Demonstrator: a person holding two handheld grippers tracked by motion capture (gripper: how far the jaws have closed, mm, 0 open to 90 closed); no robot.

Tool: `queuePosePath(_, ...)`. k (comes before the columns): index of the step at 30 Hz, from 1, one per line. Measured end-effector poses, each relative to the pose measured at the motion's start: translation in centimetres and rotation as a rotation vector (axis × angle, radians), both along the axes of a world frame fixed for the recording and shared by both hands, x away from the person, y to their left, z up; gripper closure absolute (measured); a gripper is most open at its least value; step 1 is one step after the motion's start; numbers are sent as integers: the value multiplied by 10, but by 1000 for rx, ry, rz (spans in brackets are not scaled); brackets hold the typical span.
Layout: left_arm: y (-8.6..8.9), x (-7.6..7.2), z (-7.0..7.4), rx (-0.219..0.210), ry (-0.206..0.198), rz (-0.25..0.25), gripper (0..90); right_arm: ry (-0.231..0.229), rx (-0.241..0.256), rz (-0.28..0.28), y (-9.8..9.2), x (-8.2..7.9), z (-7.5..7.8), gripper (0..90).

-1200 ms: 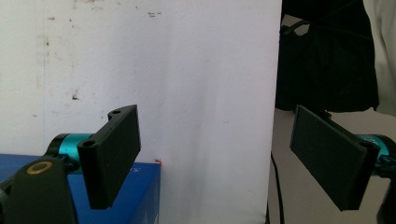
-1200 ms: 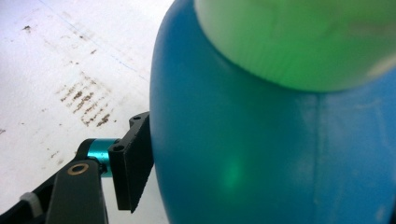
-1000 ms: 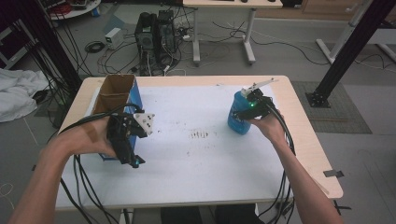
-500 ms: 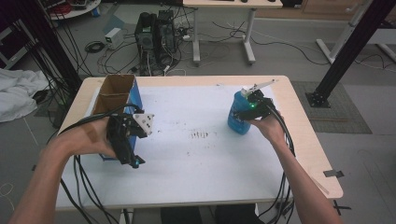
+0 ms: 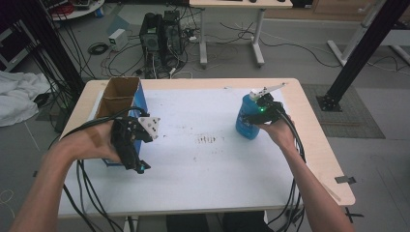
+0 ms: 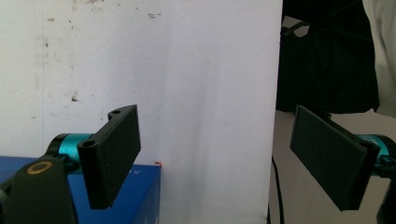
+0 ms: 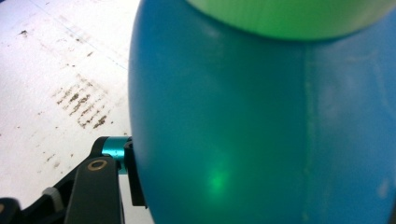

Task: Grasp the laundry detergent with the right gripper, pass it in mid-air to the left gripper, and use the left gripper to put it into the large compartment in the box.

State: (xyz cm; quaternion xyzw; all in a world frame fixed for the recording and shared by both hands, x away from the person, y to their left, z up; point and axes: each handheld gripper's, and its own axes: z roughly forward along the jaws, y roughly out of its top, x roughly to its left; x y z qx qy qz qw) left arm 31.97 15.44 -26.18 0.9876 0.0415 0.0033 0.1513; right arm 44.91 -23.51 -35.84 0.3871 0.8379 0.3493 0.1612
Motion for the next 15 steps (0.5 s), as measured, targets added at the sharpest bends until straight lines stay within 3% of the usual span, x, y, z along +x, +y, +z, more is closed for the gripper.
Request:
queuePosePath(11, 1, 0, 0, -2, -3, 0, 164, -6, -4, -6, 0, 0, -1, 409)
queuePosePath(15, 0, 1, -1, -2, -5, -3, 164, -4, 18, -9, -2, 0, -2, 417)
